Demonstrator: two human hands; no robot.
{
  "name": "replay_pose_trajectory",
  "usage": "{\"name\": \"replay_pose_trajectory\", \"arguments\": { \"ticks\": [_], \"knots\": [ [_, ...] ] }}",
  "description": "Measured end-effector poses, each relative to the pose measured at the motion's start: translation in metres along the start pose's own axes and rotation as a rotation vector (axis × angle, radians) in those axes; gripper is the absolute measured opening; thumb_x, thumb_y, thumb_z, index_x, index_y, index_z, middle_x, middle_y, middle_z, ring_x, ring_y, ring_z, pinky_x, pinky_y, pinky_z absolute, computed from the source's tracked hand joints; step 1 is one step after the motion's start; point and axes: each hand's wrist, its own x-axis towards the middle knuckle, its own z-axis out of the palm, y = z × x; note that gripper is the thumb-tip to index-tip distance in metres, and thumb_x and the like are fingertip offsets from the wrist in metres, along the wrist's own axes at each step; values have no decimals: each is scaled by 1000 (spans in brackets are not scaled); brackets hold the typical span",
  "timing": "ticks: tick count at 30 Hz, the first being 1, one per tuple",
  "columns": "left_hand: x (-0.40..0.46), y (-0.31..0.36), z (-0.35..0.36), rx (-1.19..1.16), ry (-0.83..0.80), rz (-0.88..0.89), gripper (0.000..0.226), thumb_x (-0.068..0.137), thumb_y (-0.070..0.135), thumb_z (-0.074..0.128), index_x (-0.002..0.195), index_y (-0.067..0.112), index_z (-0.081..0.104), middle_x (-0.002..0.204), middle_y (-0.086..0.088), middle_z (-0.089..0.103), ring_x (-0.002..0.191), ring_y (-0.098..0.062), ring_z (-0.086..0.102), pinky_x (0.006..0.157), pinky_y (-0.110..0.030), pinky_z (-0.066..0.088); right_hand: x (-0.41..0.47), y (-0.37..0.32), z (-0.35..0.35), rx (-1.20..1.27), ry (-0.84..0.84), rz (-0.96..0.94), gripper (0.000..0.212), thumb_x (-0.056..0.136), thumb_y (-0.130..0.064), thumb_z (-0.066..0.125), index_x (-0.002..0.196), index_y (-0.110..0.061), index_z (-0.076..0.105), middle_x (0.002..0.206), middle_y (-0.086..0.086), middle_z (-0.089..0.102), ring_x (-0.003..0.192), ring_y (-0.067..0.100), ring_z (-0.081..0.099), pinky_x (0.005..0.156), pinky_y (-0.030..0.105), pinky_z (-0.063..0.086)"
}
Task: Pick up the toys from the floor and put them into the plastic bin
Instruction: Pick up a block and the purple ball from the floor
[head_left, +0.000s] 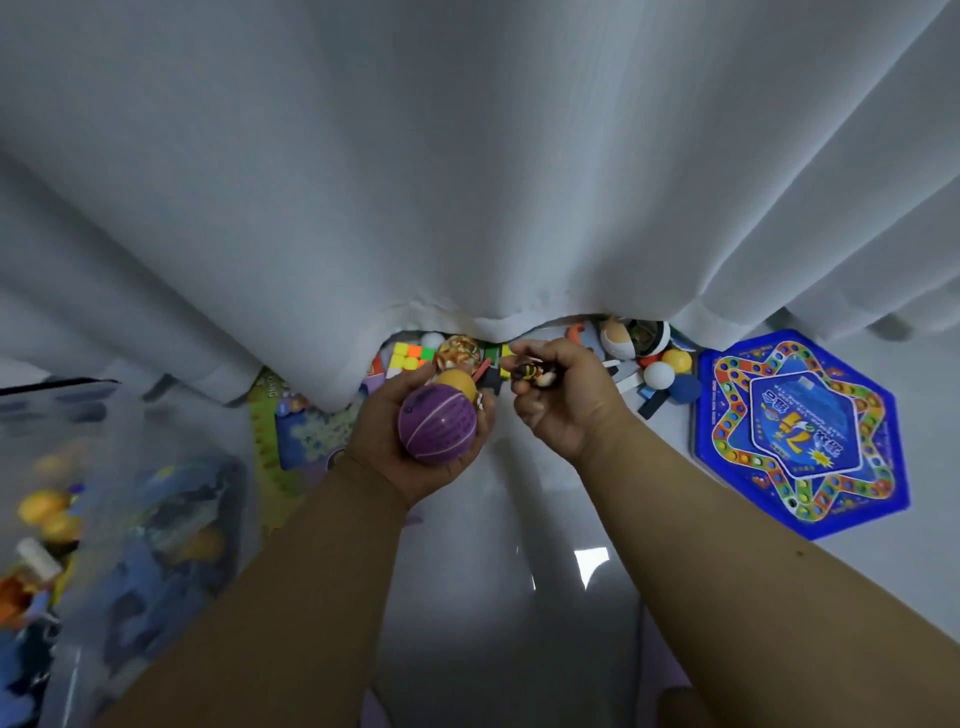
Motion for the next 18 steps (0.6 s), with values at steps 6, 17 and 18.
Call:
{"name": "replay_pose_trajectory", "arguments": {
  "ticks": [6, 17, 18],
  "knots": [
    [-72, 15, 44, 207, 102, 150, 39, 79, 31, 58, 105, 3, 65, 91, -18, 66, 72, -27, 66, 63, -33, 59, -53, 9, 54, 179, -157, 4, 17, 82, -8, 48, 83, 2, 62, 75, 17, 61, 65, 23, 58, 58, 24, 53],
    [-266, 72, 56, 470, 429, 431, 24, 84, 26, 54, 94, 7, 63, 75, -18, 65, 70, -26, 64, 65, -36, 57, -142, 75, 189, 23, -359, 179, 33, 94, -35, 51, 91, -3, 56, 109, 25, 56, 93, 32, 61, 85, 38, 53],
    [-280, 73, 48, 458, 465, 463, 23, 86, 26, 53, 90, 6, 63, 73, -18, 64, 72, -26, 62, 64, -37, 57, -149, 85, 200, -13, -372, 201, 34, 94, -37, 51, 90, -4, 56, 103, 22, 56, 91, 31, 61, 88, 38, 52]
  ]
}}
